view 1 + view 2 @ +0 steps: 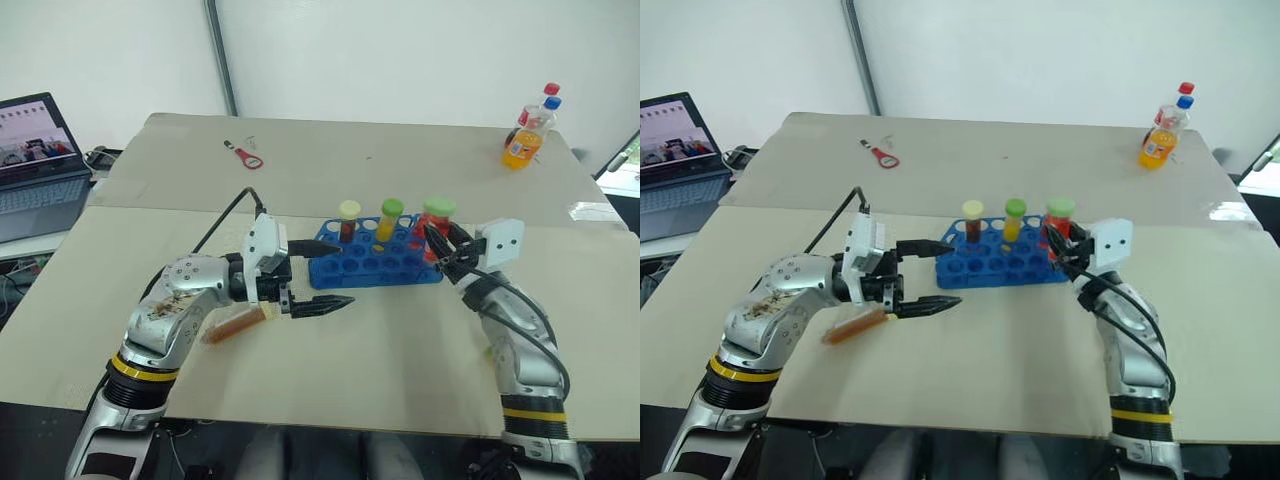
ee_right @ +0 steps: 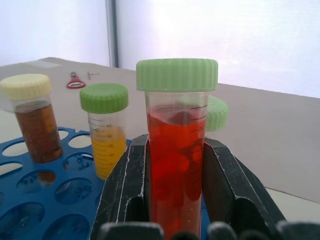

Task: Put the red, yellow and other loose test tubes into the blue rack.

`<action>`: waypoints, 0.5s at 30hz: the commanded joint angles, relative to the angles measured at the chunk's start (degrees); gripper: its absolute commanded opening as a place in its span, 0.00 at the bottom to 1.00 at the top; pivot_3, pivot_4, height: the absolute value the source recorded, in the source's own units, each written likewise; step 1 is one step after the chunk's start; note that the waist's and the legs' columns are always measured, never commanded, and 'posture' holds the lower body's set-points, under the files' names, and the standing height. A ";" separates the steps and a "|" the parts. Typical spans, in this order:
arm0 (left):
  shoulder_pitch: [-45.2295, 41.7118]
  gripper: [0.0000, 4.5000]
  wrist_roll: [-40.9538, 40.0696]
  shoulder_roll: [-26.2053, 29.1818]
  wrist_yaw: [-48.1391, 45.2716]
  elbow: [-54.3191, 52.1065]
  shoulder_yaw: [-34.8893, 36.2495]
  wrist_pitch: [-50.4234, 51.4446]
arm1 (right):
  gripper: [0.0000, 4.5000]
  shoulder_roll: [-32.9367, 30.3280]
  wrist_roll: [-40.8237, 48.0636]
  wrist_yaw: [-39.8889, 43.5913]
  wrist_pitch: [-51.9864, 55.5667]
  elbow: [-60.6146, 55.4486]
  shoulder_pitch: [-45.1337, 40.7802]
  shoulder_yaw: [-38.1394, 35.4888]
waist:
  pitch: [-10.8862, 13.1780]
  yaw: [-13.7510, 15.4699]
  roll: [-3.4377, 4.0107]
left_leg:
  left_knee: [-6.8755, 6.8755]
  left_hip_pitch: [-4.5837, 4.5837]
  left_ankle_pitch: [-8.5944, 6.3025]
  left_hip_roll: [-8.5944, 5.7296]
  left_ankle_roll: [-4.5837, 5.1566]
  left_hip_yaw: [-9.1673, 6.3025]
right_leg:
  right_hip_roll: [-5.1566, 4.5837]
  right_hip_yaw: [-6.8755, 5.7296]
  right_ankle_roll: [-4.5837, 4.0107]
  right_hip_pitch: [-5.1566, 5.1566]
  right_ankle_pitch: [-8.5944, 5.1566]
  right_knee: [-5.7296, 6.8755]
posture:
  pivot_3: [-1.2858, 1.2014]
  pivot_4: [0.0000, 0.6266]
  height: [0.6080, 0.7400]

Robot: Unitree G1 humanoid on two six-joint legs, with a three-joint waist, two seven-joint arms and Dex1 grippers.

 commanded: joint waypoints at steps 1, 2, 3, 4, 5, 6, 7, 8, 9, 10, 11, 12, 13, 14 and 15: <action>-1.69 1.00 -1.09 -0.79 0.90 -1.15 0.30 0.30 | 0.22 0.77 0.39 -2.08 -1.81 0.37 0.31 -1.14 | 0.00 -0.02 0.00 | 0.00 0.00 0.00 0.00 0.00 0.00 | 0.00 0.00 0.00 0.00 0.00 0.00 | 0.52 0.24 0.70; -1.78 1.00 -1.21 -1.08 1.23 -1.16 0.29 0.59 | 0.22 0.96 0.30 -2.24 -2.09 0.61 0.49 -0.91 | 0.00 0.01 0.00 | -0.01 0.01 0.00 0.00 0.00 0.00 | 0.00 0.00 0.00 0.00 0.00 0.01 | 0.52 0.24 0.70; -1.87 1.00 -1.26 -1.31 1.42 -1.17 0.20 0.78 | 0.22 1.09 0.10 -2.35 -2.38 0.84 0.75 -0.59 | 0.00 0.04 0.00 | 0.00 0.00 0.00 0.00 0.00 0.00 | 0.00 0.00 0.00 0.00 0.00 0.00 | 0.52 0.24 0.70; -1.92 1.00 -1.25 -1.45 1.55 -1.26 0.12 0.91 | 0.22 1.16 -0.07 -2.50 -2.60 0.96 0.97 -0.38 | 0.00 0.02 0.00 | 0.00 0.01 0.00 -0.01 0.00 -0.01 | 0.00 0.00 0.00 0.01 0.00 0.00 | 0.52 0.24 0.70; -1.93 1.00 -1.22 -1.55 1.61 -1.40 -0.01 1.01 | 0.22 1.25 -0.17 -2.58 -2.87 0.99 1.21 -0.21 | 0.00 0.00 0.00 | 0.00 0.01 0.00 0.00 0.00 0.00 | 0.00 0.00 0.00 0.02 0.00 -0.01 | 0.52 0.24 0.70; -1.97 1.00 -1.23 -1.65 1.71 -1.63 -0.10 1.20 | 0.22 1.40 -0.30 -2.97 -3.40 0.93 1.42 -0.29 | 0.00 -0.01 0.00 | 0.00 0.02 0.00 0.00 0.00 0.00 | 0.00 0.01 0.00 0.02 0.00 0.00 | 0.52 0.24 0.70; -2.08 1.00 -1.18 -1.77 1.85 -1.78 -0.21 1.34 | 0.33 1.65 0.11 -3.26 -3.60 0.92 1.51 -0.61 | 0.00 0.00 0.00 | -0.01 0.02 0.00 0.00 0.00 0.00 | 0.00 0.01 0.00 0.02 0.00 -0.01 | 0.52 0.24 0.70; -2.20 1.00 -1.14 -1.87 2.03 -1.94 -0.31 1.52 | 0.46 1.66 0.57 -3.17 -3.61 0.84 1.63 -0.80 | 0.00 0.00 0.00 | -0.03 0.03 0.00 0.00 0.00 0.00 | 0.00 0.01 0.00 0.02 0.00 0.00 | 0.52 0.24 0.70; -2.36 1.00 -1.09 -1.95 2.17 -2.01 -0.38 1.67 | 0.53 1.53 0.96 -2.93 -3.56 0.77 1.73 -0.92 | 0.00 0.03 0.00 | -0.03 0.03 0.00 0.00 0.00 -0.01 | 0.00 0.00 0.00 0.02 0.00 0.00 | 0.52 0.24 0.70; -2.55 1.00 -0.98 -2.02 2.47 -2.09 -0.45 1.87 | 0.60 1.27 1.27 -2.69 -3.22 0.58 1.90 -1.00 | 0.00 0.06 0.00 | -0.03 0.02 0.00 -0.01 0.00 0.00 | 0.00 0.01 0.00 0.02 0.00 -0.01 | 0.52 0.24 0.70; -2.65 1.00 -0.67 -1.99 2.95 -2.30 -0.54 2.11 | 0.68 0.95 1.41 -2.50 -2.99 0.28 2.17 -1.04 | 0.00 0.03 0.00 | -0.03 0.01 0.00 -0.01 0.00 -0.01 | 0.00 0.01 0.00 0.01 0.00 -0.01 | 0.52 0.24 0.70; -2.71 1.00 -0.50 -2.04 3.31 -2.52 -0.63 2.22 | 0.76 0.51 1.45 -2.41 -2.60 -0.20 2.50 -1.13 | 0.00 0.01 0.00 | -0.03 0.01 0.00 -0.01 0.00 0.00 | 0.00 0.01 0.00 0.00 0.00 -0.01 | 0.52 0.24 0.70; -2.69 1.00 -0.49 -2.09 3.71 -2.81 -0.66 2.48 | 0.84 -0.53 1.66 -2.12 -1.28 -1.52 3.21 -1.37 | 0.00 0.03 0.00 | -0.03 0.01 0.00 -0.01 0.00 0.00 | 0.00 0.01 0.00 0.00 0.00 -0.01 | 0.52 0.24 0.70; -2.67 1.00 -0.53 -2.12 3.97 -3.00 -0.68 2.67 | 0.93 -1.28 1.84 -1.93 -0.32 -2.46 3.71 -1.52 | 0.00 0.05 0.00 | -0.04 0.01 0.00 -0.01 0.00 0.00 | 0.00 0.01 0.00 0.00 0.00 -0.01 | 0.52 0.24 0.70; -2.58 1.00 -0.61 -2.11 4.36 -3.29 -0.66 3.03 | 0.99 -2.43 2.28 -1.55 1.32 -3.90 4.50 -1.77 | 0.00 0.12 0.00 | -0.06 0.01 0.00 -0.01 0.00 -0.01 | 0.00 0.01 0.00 0.00 0.00 -0.02 | 0.52 0.24 0.70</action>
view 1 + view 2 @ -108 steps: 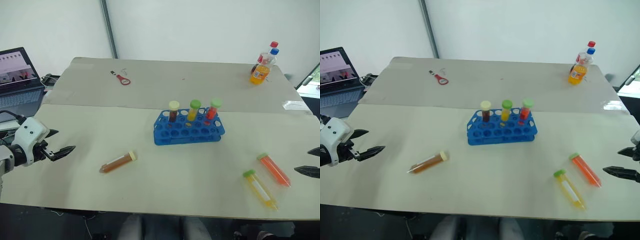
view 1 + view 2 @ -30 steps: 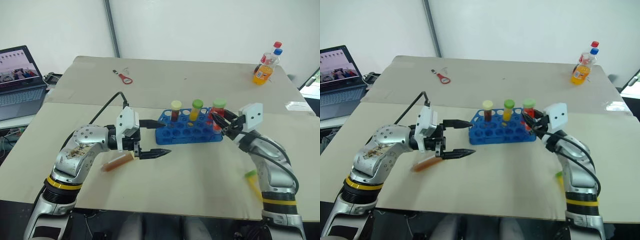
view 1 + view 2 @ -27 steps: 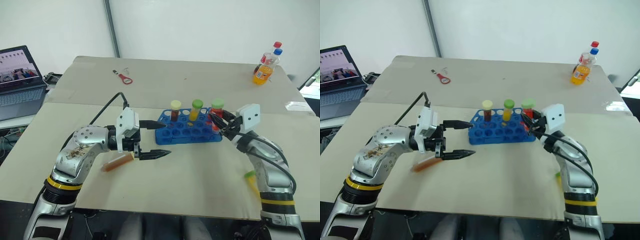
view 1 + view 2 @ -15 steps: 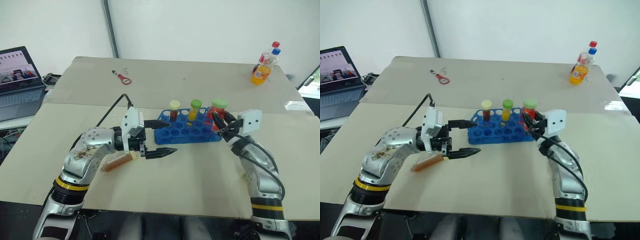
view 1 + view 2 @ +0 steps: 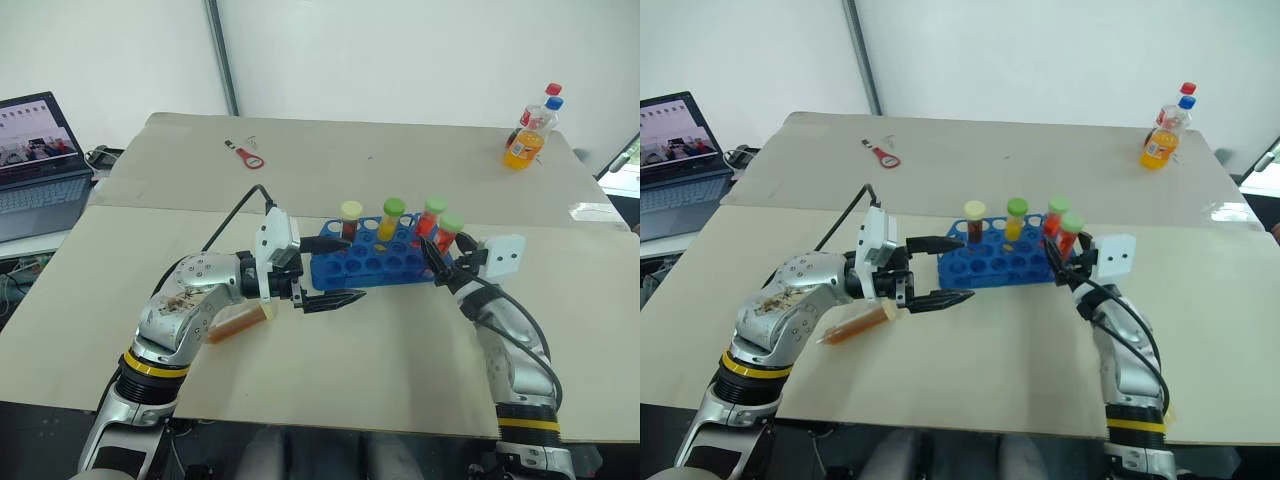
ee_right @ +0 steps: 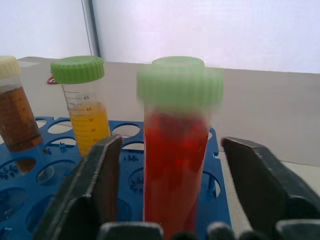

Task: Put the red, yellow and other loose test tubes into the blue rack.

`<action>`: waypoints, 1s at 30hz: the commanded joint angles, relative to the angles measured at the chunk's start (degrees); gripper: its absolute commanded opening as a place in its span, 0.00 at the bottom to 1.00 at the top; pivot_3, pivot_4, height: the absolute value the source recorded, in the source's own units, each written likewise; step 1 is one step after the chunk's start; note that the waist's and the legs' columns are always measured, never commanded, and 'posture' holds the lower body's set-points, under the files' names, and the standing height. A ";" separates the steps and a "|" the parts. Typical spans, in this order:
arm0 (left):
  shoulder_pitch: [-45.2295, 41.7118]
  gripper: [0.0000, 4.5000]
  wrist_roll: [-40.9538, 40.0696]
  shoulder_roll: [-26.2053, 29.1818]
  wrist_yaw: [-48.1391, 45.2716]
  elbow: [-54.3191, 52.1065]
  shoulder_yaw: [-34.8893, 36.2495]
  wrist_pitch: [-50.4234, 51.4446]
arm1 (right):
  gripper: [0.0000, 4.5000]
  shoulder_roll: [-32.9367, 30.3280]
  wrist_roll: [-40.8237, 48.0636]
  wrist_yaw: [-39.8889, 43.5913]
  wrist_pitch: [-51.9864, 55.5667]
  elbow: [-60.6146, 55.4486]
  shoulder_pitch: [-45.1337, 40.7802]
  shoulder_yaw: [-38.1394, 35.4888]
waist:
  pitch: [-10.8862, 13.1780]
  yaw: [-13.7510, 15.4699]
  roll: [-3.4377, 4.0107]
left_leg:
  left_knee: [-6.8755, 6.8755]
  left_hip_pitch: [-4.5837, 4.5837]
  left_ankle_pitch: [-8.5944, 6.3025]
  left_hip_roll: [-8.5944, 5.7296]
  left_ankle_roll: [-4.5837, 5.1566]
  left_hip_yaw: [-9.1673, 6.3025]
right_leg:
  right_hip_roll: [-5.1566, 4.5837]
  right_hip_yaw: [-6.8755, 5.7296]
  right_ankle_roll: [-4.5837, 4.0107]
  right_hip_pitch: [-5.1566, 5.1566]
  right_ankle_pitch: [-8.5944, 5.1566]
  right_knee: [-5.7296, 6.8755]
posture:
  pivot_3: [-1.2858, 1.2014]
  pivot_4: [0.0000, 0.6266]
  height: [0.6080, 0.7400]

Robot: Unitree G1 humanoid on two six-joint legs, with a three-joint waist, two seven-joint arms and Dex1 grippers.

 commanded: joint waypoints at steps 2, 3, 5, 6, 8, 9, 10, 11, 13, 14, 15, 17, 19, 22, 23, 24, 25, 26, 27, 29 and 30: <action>-0.63 1.00 -0.46 0.15 1.69 -3.50 0.21 0.87 | 0.99 -4.82 2.74 1.49 5.44 -8.01 2.98 -2.59 | 0.00 0.12 0.00 | -0.02 -0.01 0.00 0.00 0.00 -0.01 | 0.00 0.00 0.00 0.00 0.00 -0.02 | 0.52 0.24 0.70; -0.42 1.00 -0.44 0.20 2.11 -4.17 0.04 1.14 | 0.99 -5.79 3.47 1.87 6.51 -9.38 3.87 -3.23 | 0.00 0.14 0.00 | -0.02 -0.02 0.00 0.00 0.00 -0.01 | 0.00 0.00 0.00 0.00 0.00 -0.03 | 0.52 0.24 0.70; 0.51 1.00 -0.23 0.99 2.07 -4.63 0.35 0.95 | 0.99 -11.76 7.29 4.89 13.61 -15.78 7.93 -6.89 | 0.00 0.23 0.02 | -0.02 -0.03 0.00 0.00 0.00 -0.01 | -0.01 0.00 0.00 0.00 0.00 -0.04 | 0.52 0.24 0.70; 1.18 1.00 0.11 1.70 1.87 -4.92 0.45 0.76 | 0.99 -15.72 9.85 6.81 18.27 -19.96 10.70 -9.71 | 0.01 0.35 0.06 | -0.02 -0.04 0.00 -0.02 0.00 -0.01 | -0.02 0.00 0.00 0.00 0.00 -0.05 | 0.52 0.24 0.70; 2.16 1.00 0.91 3.03 1.21 -5.52 0.17 -0.09 | 0.99 -22.18 13.76 9.11 25.80 -25.91 14.82 -14.08 | 0.04 0.38 0.10 | -0.04 -0.08 -0.01 -0.05 0.01 -0.01 | -0.06 0.00 0.01 0.00 -0.01 -0.08 | 0.52 0.24 0.70; 2.70 1.00 1.60 3.97 0.31 -5.58 -0.29 -1.18 | 0.99 -25.43 16.17 10.24 29.73 -28.60 16.42 -16.52 | 0.04 0.30 0.10 | -0.05 -0.08 -0.01 -0.05 0.01 -0.01 | -0.06 0.00 0.01 0.01 -0.01 -0.11 | 0.52 0.24 0.70; 3.11 1.00 2.00 4.57 -0.14 -5.93 -0.68 -1.81 | 0.99 -27.65 18.17 10.96 32.54 -30.41 17.65 -18.51 | 0.05 0.16 0.07 | -0.05 -0.08 -0.01 -0.05 0.02 0.00 | -0.06 0.01 0.01 0.01 -0.01 -0.11 | 0.52 0.24 0.70; 3.63 1.00 2.51 5.25 -0.80 -6.39 -1.19 -2.71 | 0.99 -32.11 17.95 11.12 38.50 -32.36 19.59 -19.76 | 0.05 0.01 0.05 | -0.06 -0.02 -0.01 -0.02 0.02 0.00 | -0.02 0.01 0.01 0.05 -0.01 -0.12 | 0.52 0.24 0.70; 4.66 1.00 3.49 6.59 -2.95 -7.59 -2.54 -4.95 | 0.99 -39.44 19.58 11.57 50.75 -34.47 22.11 -22.46 | 0.06 -0.15 0.03 | -0.07 0.09 0.00 0.05 0.02 0.02 | 0.06 0.07 -0.01 0.13 -0.02 -0.14 | 0.52 0.24 0.70; 4.99 1.00 3.25 6.92 -3.79 -8.27 -2.95 -5.35 | 0.99 -42.79 19.94 12.33 55.45 -35.10 23.43 -23.31 | 0.06 -0.05 0.03 | -0.05 0.13 0.00 0.07 0.02 0.03 | 0.09 0.08 -0.03 0.16 -0.03 -0.14 | 0.52 0.24 0.70; 5.16 1.00 2.75 7.02 -4.29 -8.85 -3.14 -5.42 | 0.99 -44.63 20.57 12.91 58.17 -35.48 24.16 -24.03 | 0.06 0.05 0.00 | -0.06 0.13 0.00 0.07 0.02 0.04 | 0.09 0.09 -0.05 0.16 -0.04 -0.13 | 0.52 0.24 0.70; 5.05 1.00 1.23 7.03 -4.97 -10.09 -3.34 -4.63 | 0.99 -48.63 22.86 14.83 66.02 -35.68 24.98 -24.87 | 0.07 0.21 -0.02 | -0.05 0.11 0.01 0.10 0.04 0.03 | 0.12 0.07 -0.06 0.18 -0.04 -0.17 | 0.52 0.24 0.70; 4.66 1.00 0.26 6.75 -5.37 -10.97 -3.62 -4.01 | 0.99 -51.31 25.16 16.71 71.60 -35.68 24.69 -24.74 | 0.08 0.27 -0.04 | -0.05 0.06 0.01 0.08 0.04 0.04 | 0.11 0.09 -0.05 0.18 -0.05 -0.23 | 0.52 0.24 0.70; 4.04 1.00 -0.06 6.10 -5.43 -11.79 -4.37 -3.70 | 0.99 -52.76 26.46 17.28 76.03 -34.48 22.96 -22.74 | 0.08 0.29 -0.04 | -0.05 -0.01 0.01 0.08 0.04 0.02 | 0.11 0.07 -0.03 0.17 -0.05 -0.34 | 0.52 0.24 0.70; 3.95 1.00 -0.21 6.00 -5.39 -12.03 -4.58 -3.49 | 0.99 -52.95 26.31 17.16 76.51 -34.04 22.56 -21.69 | 0.08 0.30 -0.04 | -0.05 -0.04 0.01 0.07 0.04 0.02 | 0.11 0.07 -0.03 0.17 -0.05 -0.38 | 0.52 0.24 0.70; 3.86 1.00 -0.32 5.90 -5.25 -12.26 -4.80 -3.25 | 0.99 -53.05 26.09 17.18 76.83 -33.72 22.32 -21.08 | 0.08 0.29 -0.04 | -0.05 -0.07 0.01 0.07 0.04 0.02 | 0.11 0.07 -0.02 0.16 -0.05 -0.40 | 0.52 0.24 0.70; 3.83 1.00 -0.42 5.89 -5.30 -12.43 -4.98 -3.18 | 0.99 -52.98 25.89 16.96 77.06 -33.11 21.62 -19.70 | 0.08 0.28 -0.05 | -0.05 -0.08 0.01 0.07 0.04 0.02 | 0.11 0.07 -0.02 0.16 -0.05 -0.42 | 0.52 0.24 0.70; 3.82 1.00 -0.51 5.87 -5.25 -12.61 -5.11 -3.07 | 0.99 -52.88 25.50 16.63 76.99 -32.47 20.92 -18.19 | 0.08 0.26 -0.05 | -0.06 -0.09 0.00 0.07 0.05 0.02 | 0.11 0.07 -0.01 0.15 -0.05 -0.43 | 0.52 0.24 0.70; 3.79 1.00 -0.44 5.74 -5.02 -12.82 -5.34 -3.02 | 0.99 -53.21 24.79 16.56 76.02 -31.79 20.64 -16.03 | 0.08 0.25 -0.05 | -0.05 -0.11 0.00 0.07 0.05 0.01 | 0.11 0.07 -0.01 0.13 -0.05 -0.43 | 0.52 0.24 0.70; 3.72 1.00 -0.38 5.36 -4.51 -13.22 -5.59 -2.79 | 0.99 -52.92 24.24 16.16 75.78 -30.41 19.21 -12.45 | 0.08 0.25 -0.05 | -0.06 -0.12 0.00 0.08 0.05 0.02 | 0.11 0.07 -0.01 0.12 -0.05 -0.43 | 0.52 0.24 0.70; 3.68 1.00 -0.32 5.15 -4.28 -13.37 -5.68 -2.66 | 0.99 -52.94 23.83 16.12 75.21 -29.99 18.66 -10.74 | 0.08 0.26 -0.05 | -0.05 -0.12 0.00 0.07 0.05 0.01 | 0.11 0.06 -0.01 0.12 -0.05 -0.43 | 0.52 0.24 0.70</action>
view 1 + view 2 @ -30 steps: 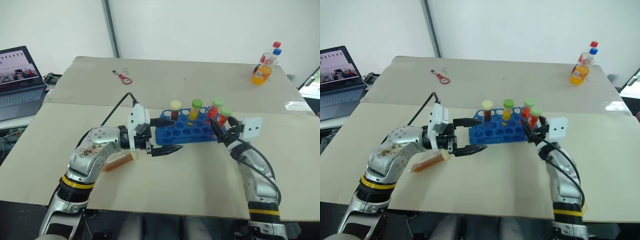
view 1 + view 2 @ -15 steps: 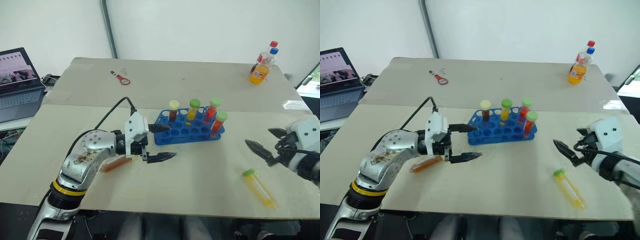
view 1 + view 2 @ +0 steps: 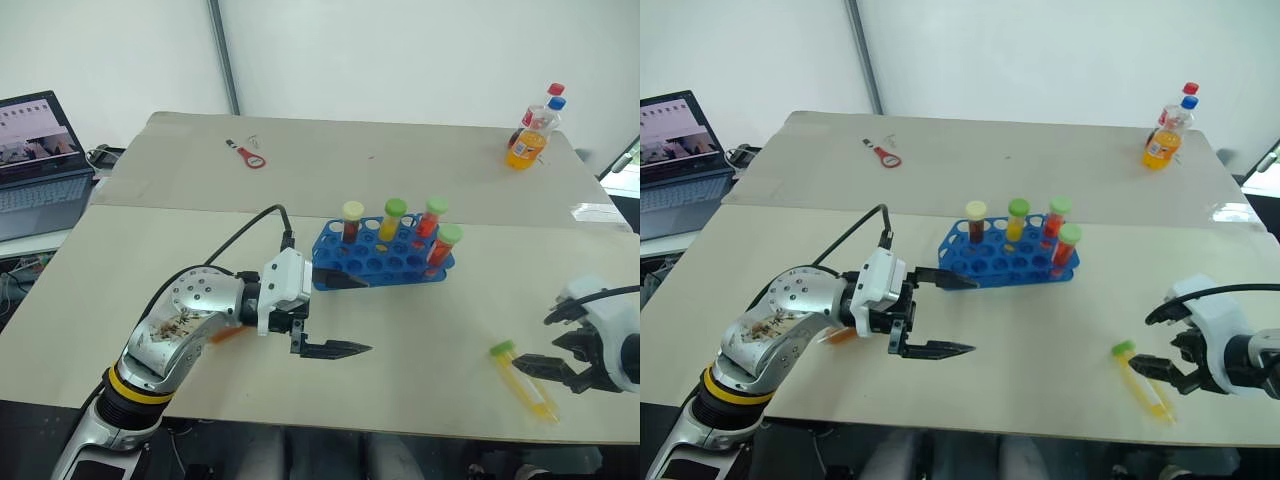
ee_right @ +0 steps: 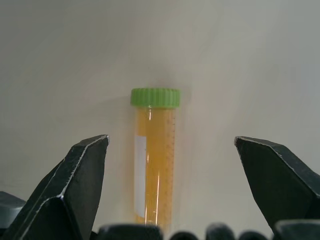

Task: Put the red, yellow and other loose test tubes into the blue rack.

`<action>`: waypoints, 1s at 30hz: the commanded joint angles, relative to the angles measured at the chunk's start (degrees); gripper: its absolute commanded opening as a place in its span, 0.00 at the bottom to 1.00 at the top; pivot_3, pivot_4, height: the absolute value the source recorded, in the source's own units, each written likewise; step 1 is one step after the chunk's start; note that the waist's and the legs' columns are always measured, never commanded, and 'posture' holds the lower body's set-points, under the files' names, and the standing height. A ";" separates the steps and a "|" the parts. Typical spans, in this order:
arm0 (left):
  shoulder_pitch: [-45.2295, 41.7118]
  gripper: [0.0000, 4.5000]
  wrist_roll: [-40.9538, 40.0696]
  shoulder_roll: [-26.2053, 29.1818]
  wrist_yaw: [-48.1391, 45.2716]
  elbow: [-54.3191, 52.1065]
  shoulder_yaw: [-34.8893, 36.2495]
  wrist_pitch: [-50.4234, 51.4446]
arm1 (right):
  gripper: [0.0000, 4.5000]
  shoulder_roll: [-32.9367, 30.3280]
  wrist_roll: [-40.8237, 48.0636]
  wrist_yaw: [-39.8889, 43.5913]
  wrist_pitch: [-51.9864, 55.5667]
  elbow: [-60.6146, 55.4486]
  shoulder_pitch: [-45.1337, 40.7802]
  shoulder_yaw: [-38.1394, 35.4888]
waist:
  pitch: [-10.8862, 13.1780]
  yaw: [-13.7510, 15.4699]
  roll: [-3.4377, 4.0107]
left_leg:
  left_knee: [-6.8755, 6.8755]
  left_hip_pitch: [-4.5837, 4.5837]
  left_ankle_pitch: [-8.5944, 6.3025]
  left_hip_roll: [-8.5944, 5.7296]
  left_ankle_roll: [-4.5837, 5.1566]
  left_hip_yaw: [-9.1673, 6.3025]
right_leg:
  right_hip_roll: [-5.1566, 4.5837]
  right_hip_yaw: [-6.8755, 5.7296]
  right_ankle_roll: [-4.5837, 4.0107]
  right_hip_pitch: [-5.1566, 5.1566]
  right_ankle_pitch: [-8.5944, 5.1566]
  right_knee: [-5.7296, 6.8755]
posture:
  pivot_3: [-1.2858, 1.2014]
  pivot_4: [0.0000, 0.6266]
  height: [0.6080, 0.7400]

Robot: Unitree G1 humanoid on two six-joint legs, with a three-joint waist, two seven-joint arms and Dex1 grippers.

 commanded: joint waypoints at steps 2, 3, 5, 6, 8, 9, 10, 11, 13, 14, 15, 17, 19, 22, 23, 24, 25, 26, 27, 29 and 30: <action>-0.85 1.00 -0.43 -1.07 1.40 -2.79 -0.74 0.11 | 0.99 0.23 -1.11 -0.92 -1.24 1.79 -3.49 5.98 | 0.00 0.00 0.00 | 0.01 -0.01 0.00 -0.01 0.00 0.00 | -0.01 0.01 0.00 -0.01 0.00 0.01 | 0.52 0.24 0.70; -0.87 1.00 -0.32 -1.25 1.73 -2.92 -0.91 0.17 | 0.99 0.06 -1.41 -0.99 -1.66 2.06 -4.07 7.47 | 0.00 0.00 0.00 | 0.01 -0.01 0.00 0.00 0.00 0.00 | -0.01 0.00 0.00 -0.01 0.00 0.01 | 0.52 0.24 0.70; -0.88 1.00 -0.10 -1.56 2.35 -3.09 -1.19 0.25 | 0.99 0.04 -2.12 -1.37 -2.16 2.82 -5.16 10.30 | 0.00 0.00 0.00 | 0.00 -0.01 0.00 0.00 0.00 0.00 | -0.01 0.00 0.00 -0.01 0.00 0.01 | 0.52 0.24 0.70; -0.91 1.00 0.06 -1.68 2.63 -3.09 -1.31 0.19 | 0.99 -0.28 -2.47 -1.20 -2.65 2.98 -5.40 11.55 | 0.00 0.05 0.00 | 0.00 -0.01 0.00 0.00 0.00 -0.01 | 0.00 0.00 0.00 -0.01 0.00 0.01 | 0.52 0.24 0.70; -0.96 1.00 0.16 -1.88 3.17 -3.10 -1.46 0.19 | 0.81 -0.58 -2.68 -0.87 -2.84 3.31 -5.85 13.04 | 0.00 0.06 0.01 | 0.00 -0.03 0.00 0.00 0.00 -0.02 | 0.00 -0.01 0.00 -0.03 0.00 0.01 | 0.52 0.24 0.70; -0.97 1.00 0.20 -1.93 3.39 -3.11 -1.53 0.17 | 0.74 -0.99 -2.94 -0.49 -3.37 3.32 -5.82 13.76 | 0.00 0.06 0.00 | 0.00 -0.04 0.00 -0.01 0.00 -0.02 | -0.01 0.00 0.00 -0.03 0.00 0.00 | 0.52 0.24 0.70; -0.98 1.00 0.18 -1.95 3.55 -3.13 -1.58 0.16 | 0.67 -1.10 -3.01 -0.28 -3.40 3.39 -5.88 14.09 | 0.00 0.05 0.00 | 0.00 -0.04 0.00 0.00 0.00 -0.02 | 0.00 -0.01 0.00 -0.03 0.00 0.00 | 0.52 0.24 0.70; -1.06 1.00 0.20 -2.00 3.72 -3.09 -1.65 0.15 | 0.58 -1.38 -3.19 0.03 -3.76 3.44 -5.89 14.52 | 0.00 0.04 0.00 | 0.00 -0.04 0.00 -0.01 0.00 -0.03 | -0.01 -0.01 0.00 -0.03 0.00 0.00 | 0.52 0.24 0.70; -1.19 1.00 0.37 -2.07 3.92 -2.90 -1.84 -0.05 | 0.42 -1.43 -3.18 0.39 -3.85 3.51 -6.01 14.92 | 0.00 0.02 0.01 | 0.00 -0.04 0.00 0.00 0.00 -0.03 | 0.00 -0.01 0.00 -0.03 0.00 0.01 | 0.52 0.24 0.70; -1.30 1.00 0.45 -2.13 4.04 -2.79 -1.95 -0.11 | 0.35 -1.50 -3.23 0.57 -4.03 3.49 -5.99 15.07 | 0.00 0.02 0.01 | 0.00 -0.03 0.00 0.00 0.00 -0.03 | 0.00 -0.01 0.00 -0.03 0.00 0.01 | 0.52 0.24 0.70; -1.41 1.00 0.53 -2.18 4.07 -2.61 -2.01 -0.24 | 0.27 -1.42 -3.21 0.64 -4.02 3.48 -6.05 15.15 | 0.00 0.02 0.00 | 0.01 -0.03 0.00 0.00 0.00 -0.03 | 0.00 -0.01 0.00 -0.03 0.00 0.01 | 0.52 0.24 0.70; -1.51 1.00 0.55 -2.26 4.16 -2.21 -1.93 -0.35 | 0.21 -1.31 -3.22 0.82 -4.01 3.34 -6.11 15.12 | 0.00 0.02 0.00 | 0.01 -0.03 0.00 0.00 0.00 -0.03 | 0.00 -0.01 0.00 -0.03 0.00 0.01 | 0.52 0.24 0.70; -1.36 1.00 0.70 -2.01 4.22 -1.38 -1.34 -0.61 | 0.20 -1.12 -3.22 1.35 -4.56 3.19 -6.29 14.44 | 0.00 0.02 0.01 | 0.01 -0.03 0.00 0.00 0.00 -0.03 | 0.00 -0.01 0.00 -0.03 0.00 0.01 | 0.52 0.24 0.70; -1.07 1.00 0.90 -1.02 4.48 0.83 0.76 -0.98 | 0.20 -0.09 -2.16 2.96 -6.80 2.79 -8.19 12.05 | 0.00 0.01 0.01 | 0.01 -0.03 0.00 0.00 0.00 -0.03 | 0.00 -0.01 0.00 -0.03 0.00 0.02 | 0.52 0.24 0.70; -1.10 1.00 0.97 -0.65 4.43 1.62 1.40 -1.17 | 0.20 0.72 -1.21 3.34 -6.68 2.64 -9.21 11.35 | 0.00 -0.06 0.01 | 0.01 -0.03 0.00 0.00 0.00 -0.03 | 0.00 -0.01 0.00 -0.04 0.00 0.03 | 0.52 0.24 0.70; -1.15 1.00 0.93 -0.35 4.55 2.31 2.09 -1.15 | 0.20 1.97 -0.49 3.45 -7.17 2.36 -10.11 10.52 | 0.00 -0.17 0.01 | 0.01 -0.02 0.00 0.00 0.00 -0.03 | 0.01 -0.01 0.00 -0.05 0.00 0.04 | 0.52 0.24 0.70; -1.15 1.00 0.94 0.00 4.54 2.99 2.78 -1.24 | 0.20 3.64 -0.08 3.16 -8.03 2.01 -10.99 9.68 | 0.00 -0.18 0.00 | 0.00 -0.01 0.00 0.01 0.00 -0.03 | 0.02 0.00 0.00 -0.05 0.00 0.04 | 0.52 0.24 0.70; -1.09 1.00 1.09 0.38 4.40 3.89 3.57 -1.65 | 0.20 6.34 0.48 2.40 -9.17 1.64 -12.32 8.73 | 0.00 -0.15 0.00 | 0.00 0.00 0.00 0.02 0.00 -0.04 | 0.04 0.00 0.00 -0.05 0.00 0.05 | 0.52 0.24 0.70; -0.96 1.00 1.18 0.70 4.38 4.71 4.40 -2.02 | 0.20 9.38 1.28 1.43 -10.05 1.26 -13.77 7.64 | 0.00 -0.14 -0.01 | -0.01 -0.01 0.00 0.05 0.00 -0.07 | 0.08 -0.01 0.00 -0.05 0.00 0.04 | 0.52 0.24 0.70; -0.86 1.00 1.73 1.45 4.33 6.11 5.49 -2.64 | 0.20 15.47 1.07 -0.90 -14.51 0.15 -15.93 6.48 | 0.00 -0.10 -0.01 | -0.01 -0.05 0.00 0.06 0.00 -0.13 | 0.14 0.00 0.00 -0.07 0.00 0.03 | 0.52 0.24 0.70; -0.95 1.00 2.01 1.79 4.16 6.74 5.69 -2.99 | 0.20 17.60 0.59 -1.66 -16.58 -0.24 -16.58 6.47 | 0.00 -0.08 0.00 | -0.02 -0.08 0.00 0.06 0.00 -0.18 | 0.15 -0.01 0.00 -0.07 0.00 0.03 | 0.52 0.24 0.70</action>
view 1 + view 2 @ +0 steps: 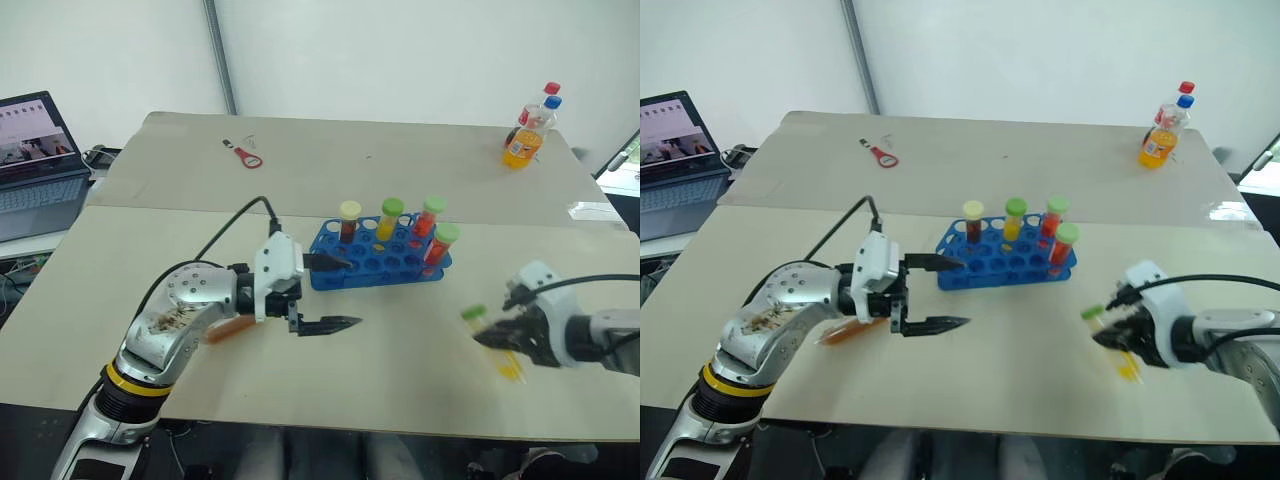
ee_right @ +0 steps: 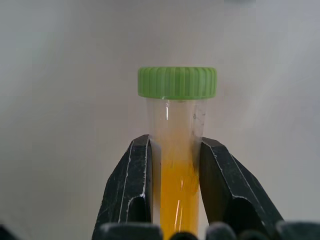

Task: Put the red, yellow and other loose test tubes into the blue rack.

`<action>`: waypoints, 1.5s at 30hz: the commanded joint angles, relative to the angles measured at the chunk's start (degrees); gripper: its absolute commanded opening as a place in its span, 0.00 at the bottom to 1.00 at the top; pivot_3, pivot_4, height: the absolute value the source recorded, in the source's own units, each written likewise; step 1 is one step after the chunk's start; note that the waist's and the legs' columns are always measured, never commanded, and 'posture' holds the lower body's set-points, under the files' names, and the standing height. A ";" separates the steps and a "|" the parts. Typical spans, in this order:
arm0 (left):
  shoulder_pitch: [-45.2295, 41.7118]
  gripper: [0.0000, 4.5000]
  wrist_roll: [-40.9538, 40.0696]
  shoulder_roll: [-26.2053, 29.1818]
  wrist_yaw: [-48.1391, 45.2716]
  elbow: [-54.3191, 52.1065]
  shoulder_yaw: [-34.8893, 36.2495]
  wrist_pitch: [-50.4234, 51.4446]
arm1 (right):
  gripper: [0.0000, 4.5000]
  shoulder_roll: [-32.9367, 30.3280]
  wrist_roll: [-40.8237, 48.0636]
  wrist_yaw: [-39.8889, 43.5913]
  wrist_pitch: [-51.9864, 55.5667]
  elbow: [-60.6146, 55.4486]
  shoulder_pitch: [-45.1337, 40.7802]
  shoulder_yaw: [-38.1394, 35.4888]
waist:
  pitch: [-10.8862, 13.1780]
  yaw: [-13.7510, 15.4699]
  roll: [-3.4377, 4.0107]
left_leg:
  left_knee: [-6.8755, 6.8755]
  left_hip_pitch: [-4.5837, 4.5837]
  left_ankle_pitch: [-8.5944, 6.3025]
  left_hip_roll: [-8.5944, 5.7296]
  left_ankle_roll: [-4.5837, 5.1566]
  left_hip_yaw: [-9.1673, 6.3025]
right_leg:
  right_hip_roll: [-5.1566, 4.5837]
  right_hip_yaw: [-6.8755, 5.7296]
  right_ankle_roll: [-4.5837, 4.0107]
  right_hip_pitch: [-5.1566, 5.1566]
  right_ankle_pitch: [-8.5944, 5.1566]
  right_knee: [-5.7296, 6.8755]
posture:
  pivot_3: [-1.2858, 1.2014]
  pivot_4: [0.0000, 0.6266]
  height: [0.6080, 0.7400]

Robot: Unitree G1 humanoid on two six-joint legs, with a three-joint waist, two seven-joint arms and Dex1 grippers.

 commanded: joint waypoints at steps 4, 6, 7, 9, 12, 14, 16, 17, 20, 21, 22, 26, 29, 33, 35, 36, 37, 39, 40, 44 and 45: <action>-1.61 1.00 0.94 1.05 -0.44 2.33 2.82 -2.03 | 0.20 16.44 -4.12 -7.09 -21.70 -2.86 -5.68 0.07 | 0.00 0.11 -0.01 | 0.02 -0.06 0.00 -0.02 -0.01 -0.07 | 0.00 0.00 0.00 -0.02 0.00 0.00 | 0.52 0.24 0.70; -1.69 1.00 1.63 1.38 -0.63 2.92 2.73 -2.57 | 0.20 22.45 -6.55 -9.52 -28.20 -1.95 -7.29 2.22 | 0.00 0.10 0.00 | 0.02 -0.07 0.01 -0.04 -0.02 -0.10 | 0.00 0.00 0.00 -0.02 0.00 0.02 | 0.52 0.24 0.70; -1.75 1.00 1.82 1.46 -0.74 3.30 2.78 -2.83 | 0.20 24.30 -7.30 -10.38 -29.82 -1.33 -7.86 2.92 | 0.00 0.08 0.00 | 0.03 -0.06 0.01 -0.04 -0.02 -0.11 | 0.00 0.00 0.00 -0.02 0.00 0.05 | 0.52 0.24 0.70; -1.88 1.00 1.92 1.58 -0.81 3.70 3.04 -2.92 | 0.20 27.38 -11.65 -11.95 -36.19 0.35 -8.64 5.91 | 0.00 0.11 0.01 | 0.02 -0.07 0.02 -0.04 -0.03 -0.14 | 0.01 -0.01 -0.01 -0.04 0.01 0.08 | 0.52 0.24 0.70; -1.81 1.00 1.95 1.84 -0.86 3.77 3.31 -2.84 | 0.20 30.50 -17.52 -13.11 -44.62 3.18 -9.04 10.41 | 0.00 0.05 0.01 | 0.02 -0.06 0.02 -0.05 -0.03 -0.14 | 0.00 0.00 -0.01 -0.07 0.01 0.14 | 0.52 0.24 0.70; -1.61 1.00 1.95 1.89 -0.62 3.19 3.24 -2.57 | 0.20 32.79 -20.59 -14.60 -49.17 5.72 -8.92 12.22 | 0.00 0.00 0.01 | 0.02 -0.05 0.02 -0.05 -0.03 -0.15 | 0.01 -0.01 -0.02 -0.10 0.01 0.24 | 0.52 0.24 0.70; -1.57 1.00 2.02 1.78 -0.42 2.92 3.09 -2.41 | 0.20 34.79 -22.81 -15.61 -52.87 8.41 -8.86 13.37 | 0.00 -0.02 0.01 | 0.01 -0.04 0.02 -0.04 -0.04 -0.15 | 0.02 -0.01 -0.03 -0.14 0.01 0.31 | 0.52 0.24 0.70; -1.58 1.00 2.04 1.77 -0.46 3.03 3.09 -2.47 | 0.20 35.46 -23.51 -15.81 -54.07 9.40 -8.92 13.80 | 0.00 -0.01 0.01 | 0.02 -0.04 0.03 -0.04 -0.05 -0.15 | 0.02 -0.01 -0.03 -0.14 0.01 0.31 | 0.52 0.24 0.70; -1.84 1.00 2.05 1.32 -0.16 3.02 2.73 -2.25 | 0.20 37.42 -27.73 -17.30 -60.23 13.68 -9.31 15.66 | 0.00 0.02 0.01 | 0.03 -0.04 0.04 -0.05 -0.06 -0.16 | 0.02 0.00 -0.03 -0.14 0.01 0.33 | 0.52 0.24 0.70; -1.92 1.00 2.03 1.20 -0.09 3.04 2.65 -2.19 | 0.20 37.95 -29.11 -17.92 -62.21 15.07 -9.49 16.06 | 0.00 -0.02 0.02 | 0.03 -0.04 0.04 -0.05 -0.06 -0.16 | 0.02 0.00 -0.03 -0.14 0.01 0.33 | 0.52 0.24 0.70; -1.94 1.00 2.10 1.15 -0.13 3.10 2.58 -2.29 | 0.20 38.50 -30.10 -18.74 -63.39 16.25 -9.64 16.17 | 0.00 -0.04 0.02 | 0.02 -0.03 0.04 -0.05 -0.06 -0.16 | 0.02 -0.01 -0.03 -0.14 0.01 0.33 | 0.52 0.24 0.70; -1.96 1.00 2.26 1.09 -0.33 3.12 2.52 -2.48 | 0.20 39.93 -32.58 -20.66 -66.32 19.25 -9.79 16.45 | 0.00 -0.07 0.02 | 0.01 -0.02 0.04 -0.04 -0.07 -0.17 | 0.03 -0.01 -0.04 -0.15 0.01 0.35 | 0.52 0.24 0.70; -2.37 1.00 2.22 0.96 -0.16 2.98 2.41 -2.11 | 0.20 40.11 -33.75 -20.59 -66.63 19.98 -9.00 17.34 | 0.00 -0.06 0.02 | 0.01 -0.02 0.04 -0.05 -0.07 -0.17 | 0.02 -0.01 -0.04 -0.14 0.01 0.36 | 0.52 0.24 0.70; -2.67 1.00 2.33 0.77 -0.05 3.22 2.33 -2.08 | 0.20 41.73 -33.21 -20.86 -66.52 19.07 -8.49 17.70 | 0.00 -0.11 0.03 | 0.01 -0.01 0.04 -0.04 -0.07 -0.17 | 0.03 0.00 -0.04 -0.14 0.01 0.38 | 0.52 0.24 0.70; -2.76 1.00 2.54 0.44 0.14 3.45 2.14 -2.20 | 0.20 42.41 -33.99 -20.77 -67.18 19.18 -8.05 18.77 | -0.01 -0.14 0.03 | 0.01 0.00 0.04 -0.03 -0.07 -0.18 | 0.04 0.00 -0.04 -0.14 0.01 0.38 | 0.52 0.24 0.70; -2.80 1.00 2.61 0.30 0.20 3.50 2.06 -2.23 | 0.20 42.67 -34.36 -20.77 -67.53 19.31 -7.90 19.15 | -0.01 -0.15 0.03 | 0.01 0.00 0.04 -0.04 -0.07 -0.18 | 0.04 0.00 -0.05 -0.14 0.01 0.38 | 0.52 0.24 0.70; -2.86 1.00 2.60 0.16 0.24 3.48 1.97 -2.17 | 0.20 43.00 -34.61 -20.99 -67.82 19.39 -7.84 19.31 | -0.01 -0.16 0.03 | 0.02 0.00 0.04 -0.04 -0.07 -0.18 | 0.04 -0.01 -0.05 -0.14 0.01 0.39 | 0.52 0.24 0.70; -2.87 1.00 2.50 -0.01 0.28 3.36 1.90 -1.98 | 0.20 43.56 -34.80 -21.51 -68.25 19.42 -7.64 19.29 | -0.01 -0.22 0.03 | 0.01 0.00 0.04 -0.04 -0.07 -0.18 | 0.04 0.00 -0.05 -0.14 0.01 0.39 | 0.52 0.24 0.70; -2.88 1.00 2.55 -0.14 0.36 3.36 1.88 -2.03 | 0.20 43.47 -35.31 -21.71 -68.51 19.46 -7.44 19.32 | -0.01 -0.24 0.03 | 0.01 0.01 0.04 -0.04 -0.07 -0.18 | 0.04 0.00 -0.05 -0.14 0.01 0.39 | 0.52 0.24 0.70; -2.71 1.00 2.78 -0.54 0.68 3.20 1.80 -2.27 | 0.20 43.00 -36.79 -22.50 -68.77 19.09 -6.49 19.15 | -0.01 -0.20 0.03 | 0.01 0.02 0.04 -0.04 -0.07 -0.19 | 0.05 0.00 -0.05 -0.13 0.01 0.40 | 0.52 0.24 0.70; -2.68 1.00 2.75 -0.67 0.80 3.00 1.75 -2.17 | 0.20 42.96 -36.81 -22.63 -68.30 18.49 -6.16 18.98 | -0.01 -0.16 0.03 | 0.01 0.02 0.04 -0.04 -0.07 -0.19 | 0.04 -0.01 -0.05 -0.13 0.01 0.40 | 0.52 0.24 0.70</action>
